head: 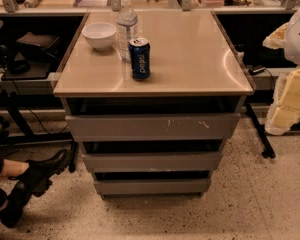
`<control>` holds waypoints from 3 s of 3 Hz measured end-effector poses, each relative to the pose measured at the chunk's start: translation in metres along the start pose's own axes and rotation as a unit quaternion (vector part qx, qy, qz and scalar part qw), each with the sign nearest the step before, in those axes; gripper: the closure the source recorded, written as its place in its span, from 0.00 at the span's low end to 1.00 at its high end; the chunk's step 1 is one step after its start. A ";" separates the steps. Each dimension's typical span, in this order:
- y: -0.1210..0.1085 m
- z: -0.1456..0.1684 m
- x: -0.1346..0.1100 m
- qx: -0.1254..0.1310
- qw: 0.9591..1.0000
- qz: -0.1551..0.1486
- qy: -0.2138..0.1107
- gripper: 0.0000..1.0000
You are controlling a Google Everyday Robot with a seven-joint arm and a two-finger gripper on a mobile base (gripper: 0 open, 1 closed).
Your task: Open bottom drawer
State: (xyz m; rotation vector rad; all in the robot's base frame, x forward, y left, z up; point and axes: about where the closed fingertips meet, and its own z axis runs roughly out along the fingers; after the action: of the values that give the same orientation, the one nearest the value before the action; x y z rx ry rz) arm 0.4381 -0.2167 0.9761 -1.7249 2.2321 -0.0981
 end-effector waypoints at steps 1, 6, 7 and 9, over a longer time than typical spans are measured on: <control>0.000 0.000 0.000 0.000 1.000 0.000 0.000 0.00; 0.148 0.256 -0.028 -0.132 0.988 0.020 -0.073 0.00; 0.148 0.256 -0.028 -0.132 0.988 0.020 -0.073 0.00; 0.178 0.313 -0.061 -0.106 0.994 -0.006 -0.037 0.00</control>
Offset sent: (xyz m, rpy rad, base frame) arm -0.0035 0.0232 -0.0817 0.1152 0.0687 0.0281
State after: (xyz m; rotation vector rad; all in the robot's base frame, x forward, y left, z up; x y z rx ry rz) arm 0.3769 -0.0671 0.6488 -1.8166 2.2458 0.2056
